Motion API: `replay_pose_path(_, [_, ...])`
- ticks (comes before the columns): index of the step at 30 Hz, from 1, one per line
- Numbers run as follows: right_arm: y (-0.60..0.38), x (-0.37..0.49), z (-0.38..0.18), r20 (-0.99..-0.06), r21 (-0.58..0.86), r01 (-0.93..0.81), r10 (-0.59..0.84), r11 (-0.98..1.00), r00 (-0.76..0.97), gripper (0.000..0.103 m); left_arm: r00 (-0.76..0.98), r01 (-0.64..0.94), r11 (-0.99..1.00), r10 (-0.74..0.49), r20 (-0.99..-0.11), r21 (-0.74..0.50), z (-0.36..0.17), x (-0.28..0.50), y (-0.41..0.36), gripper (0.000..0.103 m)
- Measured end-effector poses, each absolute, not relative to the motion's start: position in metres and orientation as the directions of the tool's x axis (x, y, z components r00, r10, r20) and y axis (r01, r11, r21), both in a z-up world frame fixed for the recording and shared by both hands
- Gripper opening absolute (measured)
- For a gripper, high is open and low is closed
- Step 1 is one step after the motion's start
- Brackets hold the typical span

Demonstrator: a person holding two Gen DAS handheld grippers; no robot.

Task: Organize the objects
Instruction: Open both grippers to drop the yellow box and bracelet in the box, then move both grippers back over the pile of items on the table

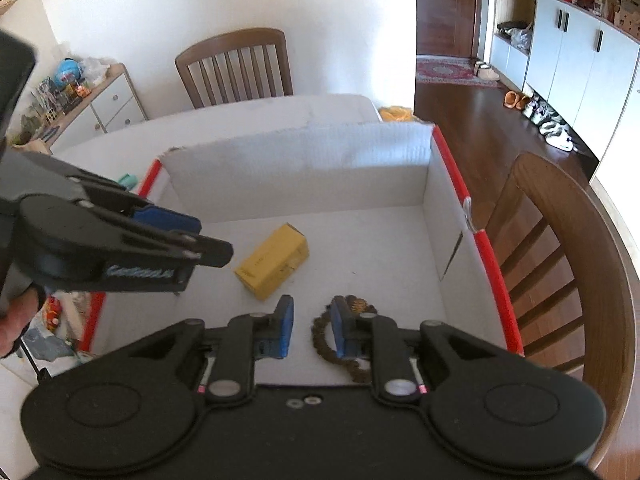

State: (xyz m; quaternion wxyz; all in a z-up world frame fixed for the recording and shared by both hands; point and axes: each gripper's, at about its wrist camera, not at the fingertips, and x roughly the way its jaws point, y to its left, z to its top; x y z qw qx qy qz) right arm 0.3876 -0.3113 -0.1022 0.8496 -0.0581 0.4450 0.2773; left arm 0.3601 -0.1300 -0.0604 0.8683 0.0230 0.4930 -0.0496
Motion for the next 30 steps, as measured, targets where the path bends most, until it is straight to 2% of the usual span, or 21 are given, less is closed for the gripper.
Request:
replay_pose_path(12, [-0.289,0.347,-0.077,-0.749,0.122,-0.498,0.409,0.858,0.522,0.029,0.574,0.126,0.992,-0.097,-0.813,-0.029,-0.028,0.302,-0.095,0.031])
replay_pose_path(24, [-0.251,0.300,-0.060,-0.700,0.121,-0.468,0.409,0.876,0.585,0.048,0.629,0.149,0.987,-0.147,-0.763,-0.067,-0.006,0.245,-0.045,0.031])
replay_pose_path(26, [-0.241,0.290,-0.058,-0.693,0.118,-0.471,0.412,0.874,0.591,0.053,0.638,0.140,0.988,-0.141,-0.757,-0.067,-0.005,0.237,-0.033,0.039])
replay_pose_path(28, [-0.231,0.281,-0.056,-0.687,0.113,-0.480,0.418,0.870,0.595,0.056,0.649,0.122,0.990,-0.132,-0.749,-0.069,-0.004,0.228,-0.020,0.053])
replay_pose_path(30, [-0.221,0.272,-0.055,-0.681,0.106,-0.488,0.421,0.867,0.599,0.059,0.658,0.112,0.991,-0.127,-0.743,-0.071,-0.003,0.218,-0.007,0.053])
